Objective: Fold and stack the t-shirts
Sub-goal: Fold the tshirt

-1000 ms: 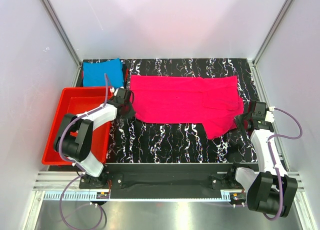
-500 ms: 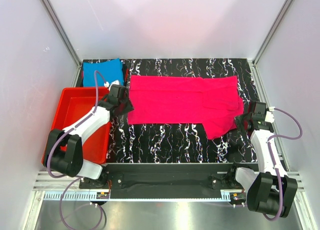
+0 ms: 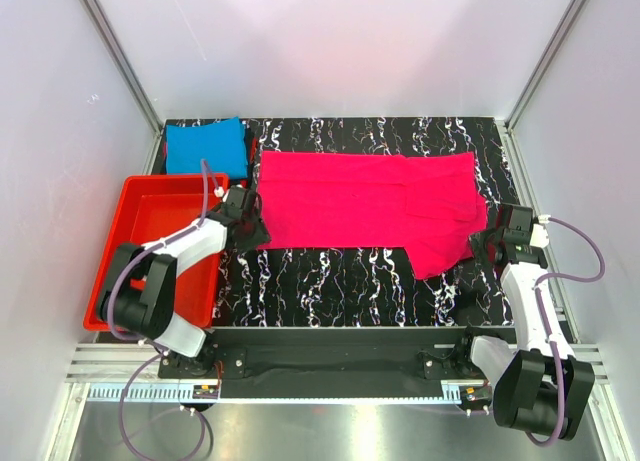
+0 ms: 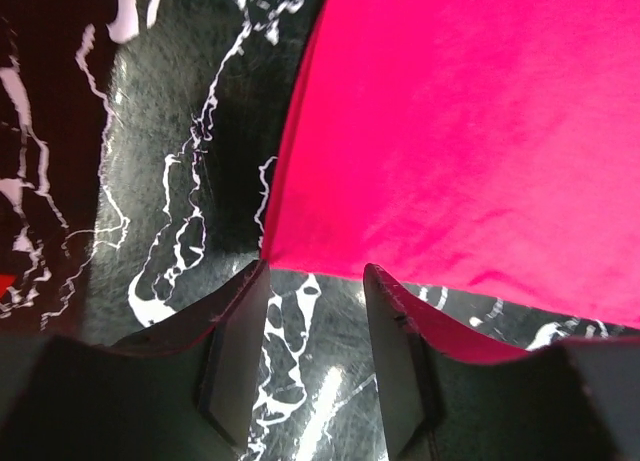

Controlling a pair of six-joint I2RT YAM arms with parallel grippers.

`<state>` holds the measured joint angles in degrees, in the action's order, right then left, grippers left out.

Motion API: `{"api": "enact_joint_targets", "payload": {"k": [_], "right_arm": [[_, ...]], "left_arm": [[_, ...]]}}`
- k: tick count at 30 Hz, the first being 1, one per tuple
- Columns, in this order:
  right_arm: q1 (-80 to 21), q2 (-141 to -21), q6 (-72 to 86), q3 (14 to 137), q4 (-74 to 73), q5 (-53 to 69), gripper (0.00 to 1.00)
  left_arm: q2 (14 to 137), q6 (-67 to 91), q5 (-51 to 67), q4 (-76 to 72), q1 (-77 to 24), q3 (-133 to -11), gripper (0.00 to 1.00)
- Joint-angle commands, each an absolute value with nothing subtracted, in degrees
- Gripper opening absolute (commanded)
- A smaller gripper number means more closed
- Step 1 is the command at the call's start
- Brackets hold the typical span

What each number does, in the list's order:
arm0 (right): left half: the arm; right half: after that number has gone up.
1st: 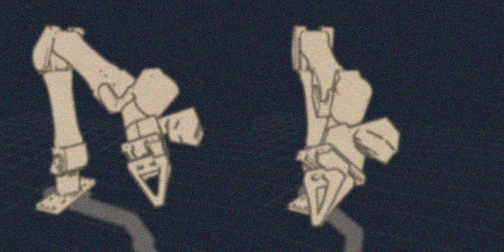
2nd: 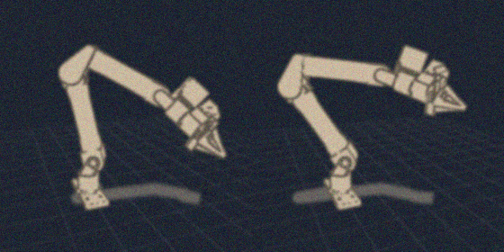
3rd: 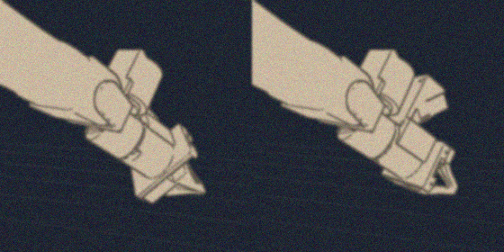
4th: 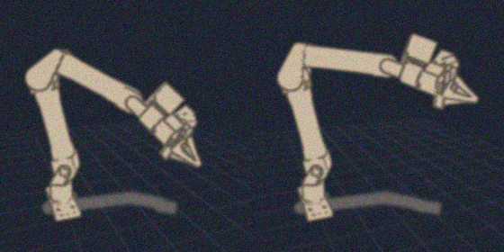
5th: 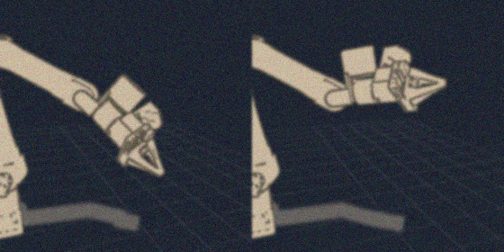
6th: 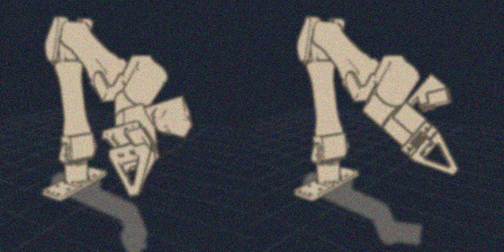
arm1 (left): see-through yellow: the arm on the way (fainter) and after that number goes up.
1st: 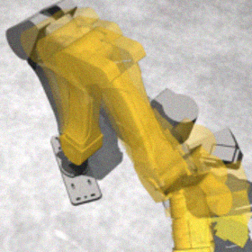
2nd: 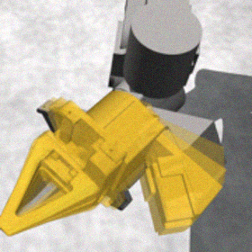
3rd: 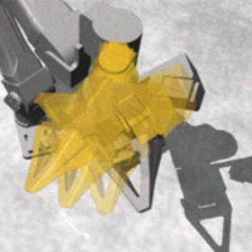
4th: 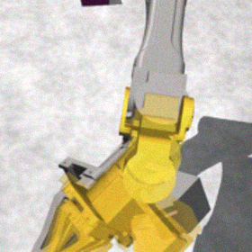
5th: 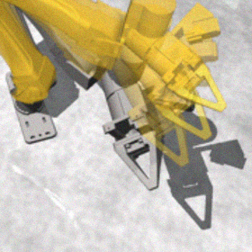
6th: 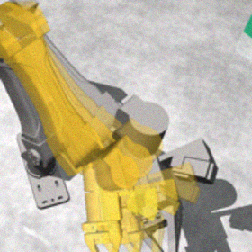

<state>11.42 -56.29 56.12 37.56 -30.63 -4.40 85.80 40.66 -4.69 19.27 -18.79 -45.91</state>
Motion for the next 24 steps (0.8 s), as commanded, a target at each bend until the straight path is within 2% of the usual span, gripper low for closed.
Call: {"api": "enact_joint_targets", "payload": {"k": [1,7,8,9,12,13,16,24], "right_arm": [[11.6,-55.2,55.4,37.2,-29.1,-4.5,0.00],[11.5,-54.7,54.8,38.5,-30.5,-5.0,0.00],[11.6,-54.5,54.7,38.7,-30.7,-5.3,0.00],[11.6,-54.2,54.4,38.8,-31.2,-6.0,0.00],[11.6,-53.4,53.6,39.6,-33.2,-7.8,0.00],[11.6,-53.3,53.4,40.2,-33.8,-8.3,0.00],[11.6,-53.1,51.8,41.5,-35.2,-9.9,0.00],[11.5,-52.8,42.6,47.1,-34.3,-14.6,0.00]], "left_arm": [[88.2,42.4,-4.1,16.2,-18.6,-46.4,0.48],[91.1,42.6,-4.8,14.5,-18.6,-45.4,0.46],[91.4,42.6,-4.9,14.2,-18.6,-45.3,0.43],[91.5,42.5,-4.7,14.0,-18.6,-45.2,0.34],[91.5,42.9,-3.6,15.0,-18.5,-45.4,0.19],[90.8,42.7,-3.3,15.3,-18.5,-45.4,0.10],[89.1,41.3,-2.5,15.6,-18.5,-45.7,0.00],[92.3,35.7,-0.4,24.0,-18.2,-54.0,0.00]]}}
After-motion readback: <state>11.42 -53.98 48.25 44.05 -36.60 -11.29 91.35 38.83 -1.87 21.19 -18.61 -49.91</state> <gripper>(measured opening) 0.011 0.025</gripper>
